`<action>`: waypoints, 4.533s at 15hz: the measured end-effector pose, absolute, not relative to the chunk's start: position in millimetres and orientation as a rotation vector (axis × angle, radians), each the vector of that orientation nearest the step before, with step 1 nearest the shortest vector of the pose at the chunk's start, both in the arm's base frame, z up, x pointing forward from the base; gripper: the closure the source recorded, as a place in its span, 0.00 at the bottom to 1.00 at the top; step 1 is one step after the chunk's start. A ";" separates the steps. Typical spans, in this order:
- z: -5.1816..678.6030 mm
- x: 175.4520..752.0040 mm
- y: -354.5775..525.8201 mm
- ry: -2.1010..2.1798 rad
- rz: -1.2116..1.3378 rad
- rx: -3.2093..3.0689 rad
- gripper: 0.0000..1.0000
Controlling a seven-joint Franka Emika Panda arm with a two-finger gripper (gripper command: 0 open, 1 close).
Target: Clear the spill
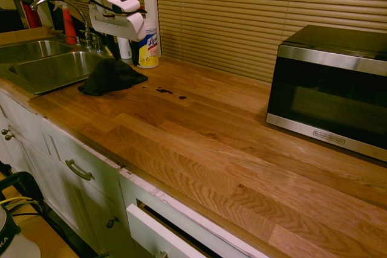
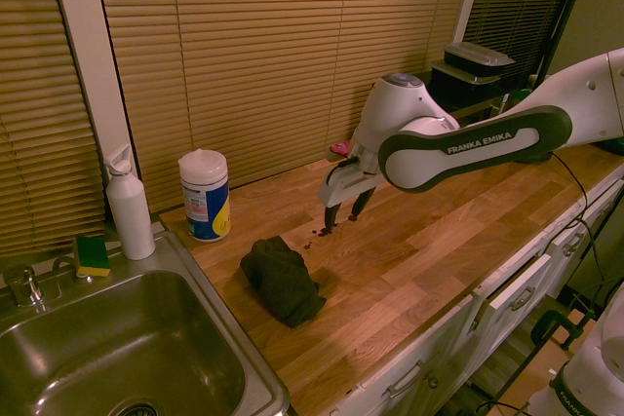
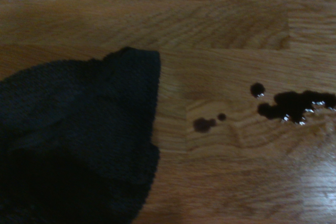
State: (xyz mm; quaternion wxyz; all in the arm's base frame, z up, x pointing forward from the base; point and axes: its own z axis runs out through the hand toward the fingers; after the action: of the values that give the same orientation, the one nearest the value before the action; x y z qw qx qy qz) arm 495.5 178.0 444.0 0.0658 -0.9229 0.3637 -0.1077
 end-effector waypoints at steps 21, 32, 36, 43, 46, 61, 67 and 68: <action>368.4 546.9 345.8 0.993 -0.354 -2.910 1.00; 351.6 552.4 338.5 1.035 -0.312 -2.929 1.00; 348.7 558.1 329.1 1.075 -0.295 -2.917 1.00; 346.4 573.6 302.1 1.154 -0.290 -2.892 1.00; 345.7 586.4 276.0 1.193 -0.282 -2.864 1.00; 344.2 617.0 105.9 1.435 -0.273 -2.709 1.00; 344.6 613.4 11.9 1.544 -0.267 -2.659 1.00; 344.4 613.2 0.2 1.559 -0.265 -2.651 1.00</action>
State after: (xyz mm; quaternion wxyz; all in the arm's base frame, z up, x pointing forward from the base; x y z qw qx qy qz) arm 613.2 0.2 344.4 0.0275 -0.8585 0.5048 -0.0859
